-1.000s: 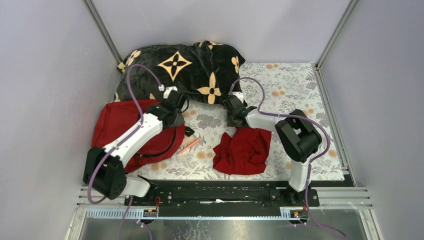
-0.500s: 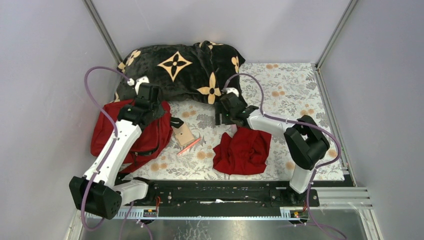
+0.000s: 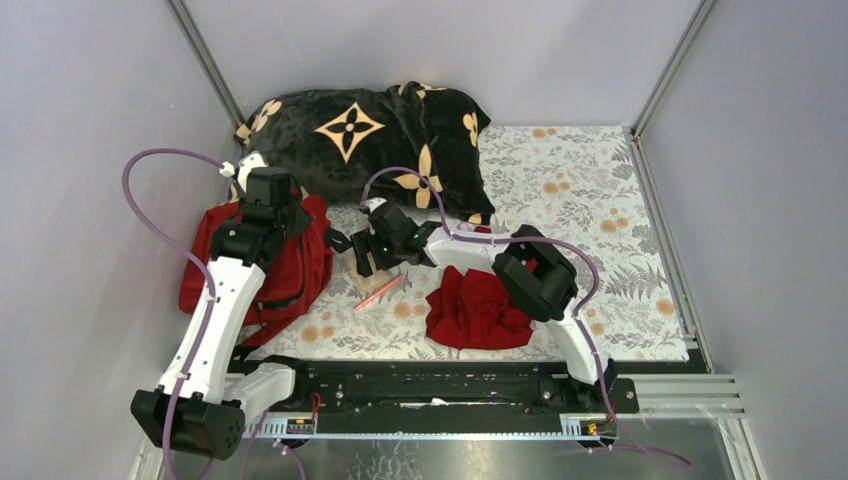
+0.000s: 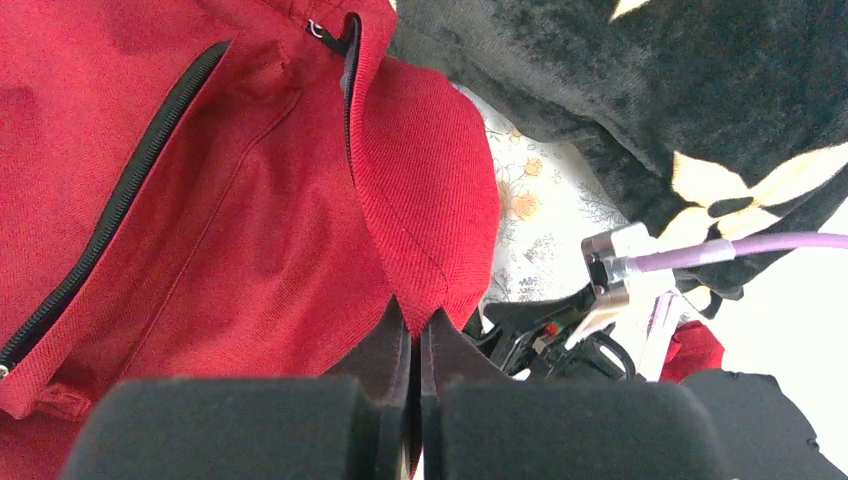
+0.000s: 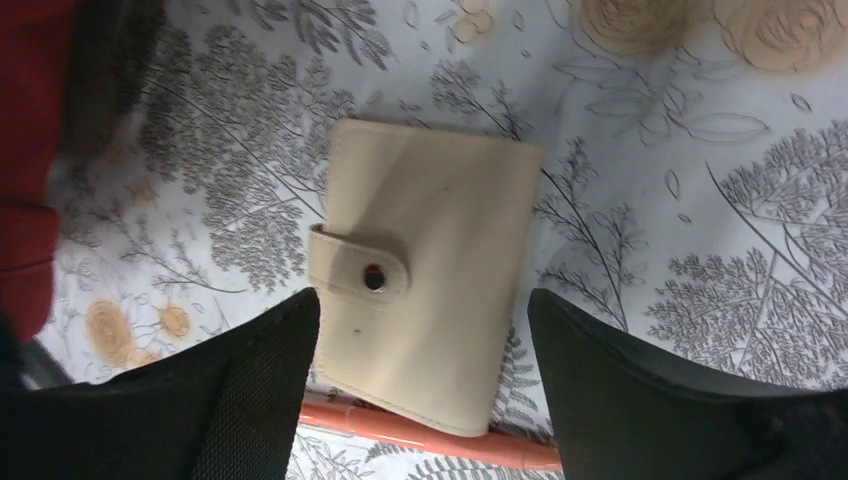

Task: Pack the student bag
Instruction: Move the personal item to the center of the board.

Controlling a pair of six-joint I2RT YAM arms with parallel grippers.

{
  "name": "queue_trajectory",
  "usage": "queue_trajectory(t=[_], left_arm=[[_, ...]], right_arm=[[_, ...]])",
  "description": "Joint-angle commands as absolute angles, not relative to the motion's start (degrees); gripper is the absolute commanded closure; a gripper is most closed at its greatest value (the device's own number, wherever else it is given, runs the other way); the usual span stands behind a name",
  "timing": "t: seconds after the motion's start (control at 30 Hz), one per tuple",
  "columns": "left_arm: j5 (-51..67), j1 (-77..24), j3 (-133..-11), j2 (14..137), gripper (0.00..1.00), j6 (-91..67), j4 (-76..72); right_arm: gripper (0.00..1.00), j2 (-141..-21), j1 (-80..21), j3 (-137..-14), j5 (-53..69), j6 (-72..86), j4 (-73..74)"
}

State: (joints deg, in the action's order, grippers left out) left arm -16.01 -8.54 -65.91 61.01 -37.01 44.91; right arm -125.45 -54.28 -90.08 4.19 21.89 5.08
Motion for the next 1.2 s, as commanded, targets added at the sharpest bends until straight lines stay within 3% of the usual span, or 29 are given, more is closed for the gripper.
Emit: queue_trajectory(t=[0.0,0.13,0.2,0.23,0.3,0.73,0.8,0.87,0.93,1.0,1.17], left_arm=[[-15.6,-7.8,-68.1,59.7,1.00,-38.0,41.0],[-15.0,-7.7,-67.9,59.6,1.00,-37.8,40.6],[-14.9,-7.7,-67.6,59.6,1.00,-37.7,40.4],[-14.6,-7.7,-67.5,59.6,1.00,-37.7,40.4],[-14.1,-7.7,-67.0,59.5,1.00,-37.7,40.0],[-11.2,-7.7,-64.9,60.8,1.00,-36.8,38.8],[-11.0,-7.7,-64.7,60.8,1.00,-36.9,38.3],[-11.1,-7.7,-64.6,60.6,1.00,-36.8,38.1],[-11.8,-7.7,-64.8,60.5,1.00,-36.4,38.3],[-13.3,-7.7,-65.8,61.2,1.00,-36.5,39.9],[-15.8,-6.4,-67.7,63.5,1.00,-37.1,43.7]], right_arm=[[0.20,-129.0,-53.8,-94.1,7.9,23.1,6.8],[0.45,-128.5,-53.9,-91.4,6.8,25.3,5.4],[0.63,-127.0,-53.7,-89.3,4.9,26.8,4.3],[0.79,-126.2,-53.6,-88.4,3.9,27.5,3.8],[0.97,-124.8,-53.2,-86.8,1.5,28.8,3.4],[1.00,-110.6,-44.5,-70.2,-11.7,28.7,1.8],[0.84,-109.6,-44.4,-69.7,-11.4,27.4,2.7],[0.48,-107.7,-44.4,-68.1,-8.3,26.0,0.8],[0.27,-105.5,-45.1,-66.3,-5.6,24.3,-3.5],[0.20,-103.8,-46.8,-65.7,-5.7,21.2,-4.8],[0.20,-103.0,-51.7,-64.1,2.0,9.8,-9.9]])
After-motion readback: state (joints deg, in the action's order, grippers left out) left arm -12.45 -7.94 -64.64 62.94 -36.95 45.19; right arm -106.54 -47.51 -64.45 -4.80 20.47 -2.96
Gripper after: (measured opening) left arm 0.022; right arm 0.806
